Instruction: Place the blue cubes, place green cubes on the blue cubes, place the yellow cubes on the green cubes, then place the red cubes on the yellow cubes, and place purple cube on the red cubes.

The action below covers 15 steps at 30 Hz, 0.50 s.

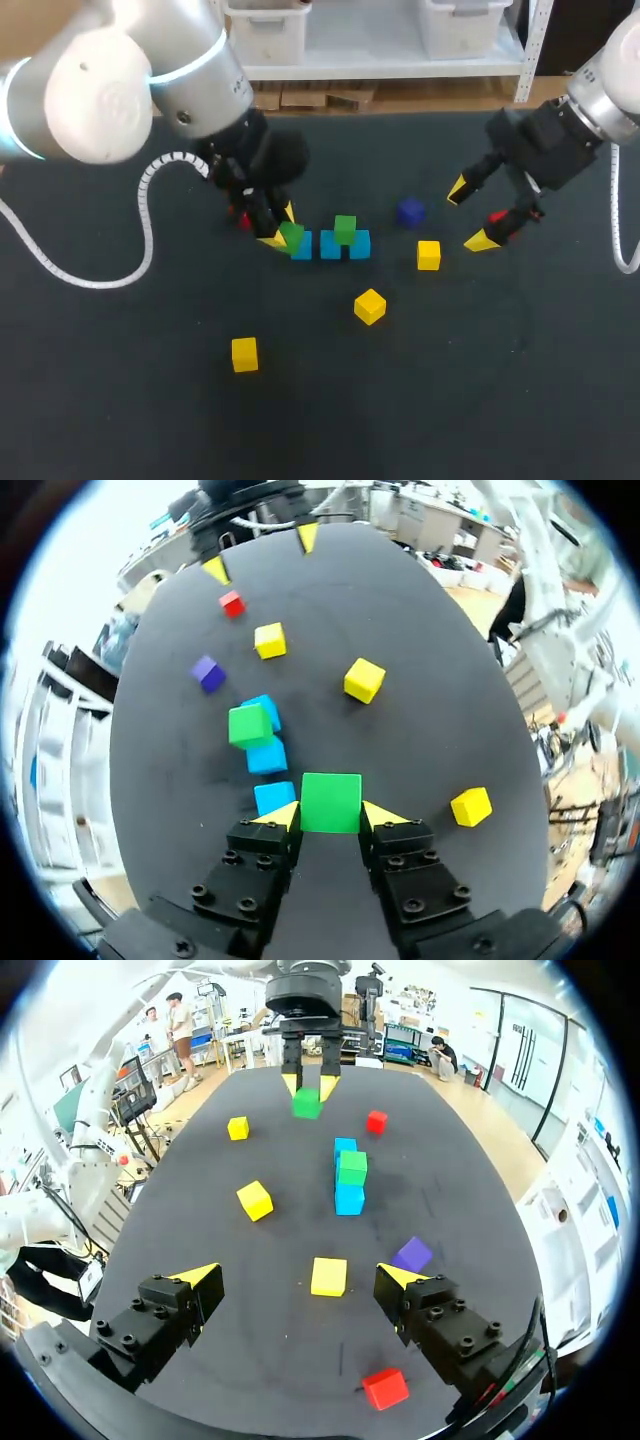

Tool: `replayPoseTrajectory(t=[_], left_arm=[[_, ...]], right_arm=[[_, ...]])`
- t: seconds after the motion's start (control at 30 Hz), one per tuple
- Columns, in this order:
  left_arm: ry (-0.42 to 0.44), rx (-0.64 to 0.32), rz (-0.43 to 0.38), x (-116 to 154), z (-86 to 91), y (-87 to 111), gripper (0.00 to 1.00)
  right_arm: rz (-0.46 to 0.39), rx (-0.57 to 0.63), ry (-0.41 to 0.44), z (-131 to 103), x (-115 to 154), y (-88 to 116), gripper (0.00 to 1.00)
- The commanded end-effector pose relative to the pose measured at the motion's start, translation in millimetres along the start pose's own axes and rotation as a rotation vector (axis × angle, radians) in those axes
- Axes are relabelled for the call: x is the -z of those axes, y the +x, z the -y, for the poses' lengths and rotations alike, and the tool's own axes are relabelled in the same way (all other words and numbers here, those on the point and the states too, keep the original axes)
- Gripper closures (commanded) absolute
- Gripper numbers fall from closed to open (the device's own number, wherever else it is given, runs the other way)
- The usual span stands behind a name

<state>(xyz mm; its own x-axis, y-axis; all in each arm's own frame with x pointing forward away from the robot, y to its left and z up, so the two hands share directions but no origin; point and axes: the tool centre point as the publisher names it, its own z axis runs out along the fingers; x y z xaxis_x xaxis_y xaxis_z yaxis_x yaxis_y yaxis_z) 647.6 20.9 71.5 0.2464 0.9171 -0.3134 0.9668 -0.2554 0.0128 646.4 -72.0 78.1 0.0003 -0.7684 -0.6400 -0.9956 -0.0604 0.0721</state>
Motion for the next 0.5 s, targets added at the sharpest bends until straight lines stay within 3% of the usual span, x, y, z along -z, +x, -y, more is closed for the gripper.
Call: replayPoseTrajectory(t=[0.03,0.5], left_arm=[[0.018,0.050,-0.023,-3,-15.1,-4.5,1.00],[-0.016,0.117,0.047,-26,-49.7,-10.0,1.00]], right_arm=[[0.003,0.002,-0.002,1,0,0,0.00],[0.003,0.002,-0.002,1,0,0,0.00]])
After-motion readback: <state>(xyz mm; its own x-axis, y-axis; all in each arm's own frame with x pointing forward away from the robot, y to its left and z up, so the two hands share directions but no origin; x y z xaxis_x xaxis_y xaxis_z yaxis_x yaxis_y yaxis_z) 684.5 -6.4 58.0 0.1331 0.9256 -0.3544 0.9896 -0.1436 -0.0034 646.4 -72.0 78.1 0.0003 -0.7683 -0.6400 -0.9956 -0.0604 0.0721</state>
